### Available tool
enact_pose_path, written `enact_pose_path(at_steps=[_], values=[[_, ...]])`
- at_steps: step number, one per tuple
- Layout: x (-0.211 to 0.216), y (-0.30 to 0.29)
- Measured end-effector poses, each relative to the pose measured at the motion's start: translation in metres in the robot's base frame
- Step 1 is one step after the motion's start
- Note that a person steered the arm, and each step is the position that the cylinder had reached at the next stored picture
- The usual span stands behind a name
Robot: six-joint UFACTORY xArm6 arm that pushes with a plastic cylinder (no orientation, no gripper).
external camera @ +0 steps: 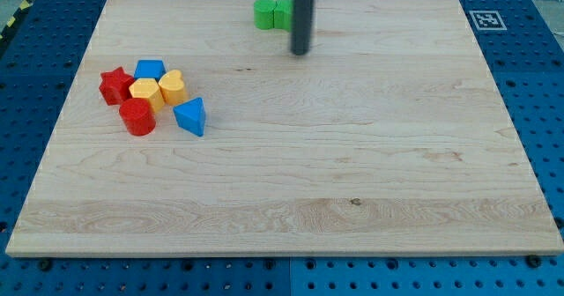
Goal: Move your arm center left
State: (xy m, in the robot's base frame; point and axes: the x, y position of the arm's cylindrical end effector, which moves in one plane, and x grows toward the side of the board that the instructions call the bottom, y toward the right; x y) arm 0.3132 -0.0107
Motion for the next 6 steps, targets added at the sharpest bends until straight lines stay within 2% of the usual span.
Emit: enact_pose_path(at_steps=[2, 3, 4, 6], values=[[-0.014, -0.192], [-0.006, -0.258], [0.033, -0.292], [0.069, -0.294]])
